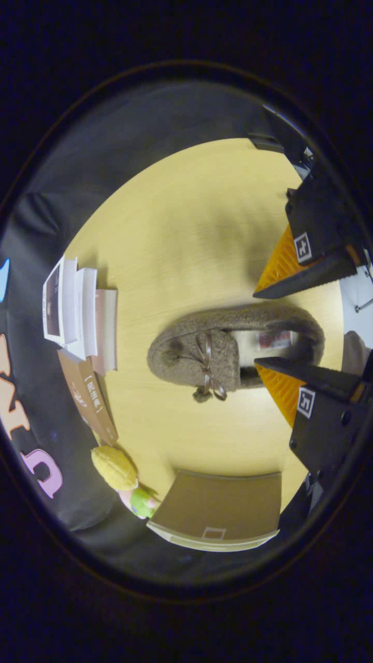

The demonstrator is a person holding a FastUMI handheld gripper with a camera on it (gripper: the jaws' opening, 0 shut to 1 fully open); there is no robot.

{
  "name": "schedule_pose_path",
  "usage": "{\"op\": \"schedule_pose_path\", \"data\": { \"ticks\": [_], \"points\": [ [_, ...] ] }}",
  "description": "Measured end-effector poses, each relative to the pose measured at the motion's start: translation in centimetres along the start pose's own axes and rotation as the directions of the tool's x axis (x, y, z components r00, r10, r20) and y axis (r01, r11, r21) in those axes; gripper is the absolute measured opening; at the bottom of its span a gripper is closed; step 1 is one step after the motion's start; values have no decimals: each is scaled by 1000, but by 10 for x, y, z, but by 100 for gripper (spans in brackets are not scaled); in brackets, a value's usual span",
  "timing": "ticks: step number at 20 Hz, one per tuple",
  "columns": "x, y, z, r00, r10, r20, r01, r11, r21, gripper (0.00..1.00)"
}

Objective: Open the storage box then place both shoes into the box .Put the left shoe in first, then the right shoe, with the right side of both shoes facing outward in a uniform manner.

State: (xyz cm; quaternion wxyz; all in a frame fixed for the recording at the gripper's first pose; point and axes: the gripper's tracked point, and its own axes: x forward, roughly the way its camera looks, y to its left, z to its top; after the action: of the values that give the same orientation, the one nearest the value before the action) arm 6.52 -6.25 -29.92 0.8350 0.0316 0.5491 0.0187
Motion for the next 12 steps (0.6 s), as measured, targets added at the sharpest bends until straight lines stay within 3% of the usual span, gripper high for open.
{"op": "schedule_pose_path", "data": {
  "ticks": [5, 8, 12],
  "points": [
    [12, -7, -7, 1000, -5, -21, 5, 1000, -3, 33],
    [19, -9, -11, 999, -12, -42, 12, 1000, 16, 29],
    [19, -10, -13, 997, -52, -51, 53, 998, 34, 10]
  ]
}}
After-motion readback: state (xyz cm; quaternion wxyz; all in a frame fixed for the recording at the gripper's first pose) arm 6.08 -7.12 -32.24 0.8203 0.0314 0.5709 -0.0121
